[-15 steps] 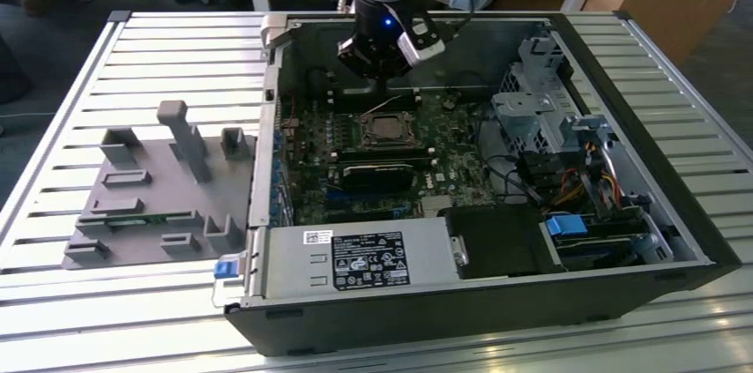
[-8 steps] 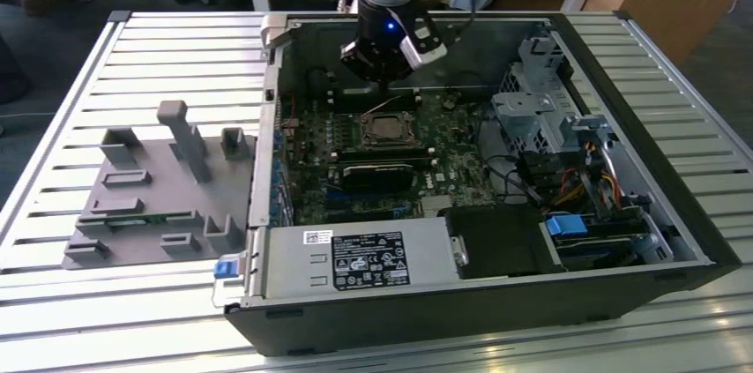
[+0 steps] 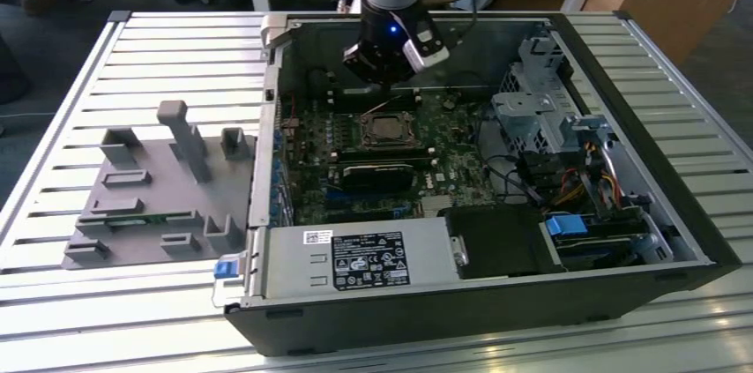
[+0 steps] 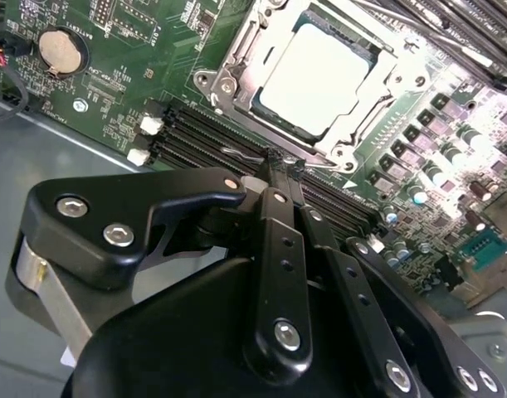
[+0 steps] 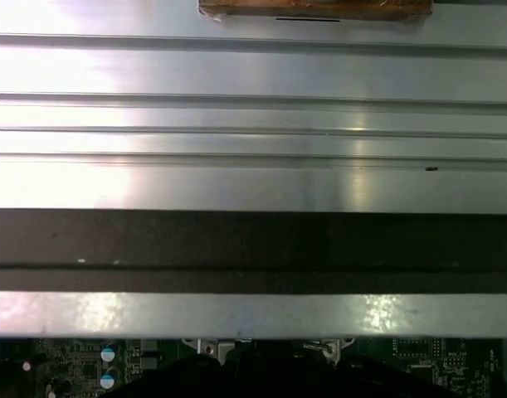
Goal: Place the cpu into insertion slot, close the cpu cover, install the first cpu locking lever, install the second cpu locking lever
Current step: 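Install the first cpu locking lever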
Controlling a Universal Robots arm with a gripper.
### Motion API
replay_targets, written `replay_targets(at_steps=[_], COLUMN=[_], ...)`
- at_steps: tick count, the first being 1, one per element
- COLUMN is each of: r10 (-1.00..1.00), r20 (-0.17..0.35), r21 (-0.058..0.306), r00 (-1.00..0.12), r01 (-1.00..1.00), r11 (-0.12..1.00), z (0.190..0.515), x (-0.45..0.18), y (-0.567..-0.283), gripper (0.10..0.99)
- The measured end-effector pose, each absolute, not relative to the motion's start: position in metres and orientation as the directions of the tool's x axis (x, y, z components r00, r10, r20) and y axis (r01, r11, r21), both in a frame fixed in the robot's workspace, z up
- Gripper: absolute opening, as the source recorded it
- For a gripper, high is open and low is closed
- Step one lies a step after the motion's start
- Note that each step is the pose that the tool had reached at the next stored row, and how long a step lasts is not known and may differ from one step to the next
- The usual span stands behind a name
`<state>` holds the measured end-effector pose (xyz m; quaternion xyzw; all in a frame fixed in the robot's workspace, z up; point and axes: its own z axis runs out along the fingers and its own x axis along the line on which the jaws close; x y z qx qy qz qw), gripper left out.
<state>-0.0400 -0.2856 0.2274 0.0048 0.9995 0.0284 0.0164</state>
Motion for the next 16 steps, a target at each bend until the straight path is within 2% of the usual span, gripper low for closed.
replay_targets(at_steps=[16], r10=[0.011], r20=[-0.032], r21=[0.057], r00=[-0.999], r01=[0.009], r11=[0.998], z=[0.2203], x=[-0.0339], y=[-0.2841], gripper=[0.118])
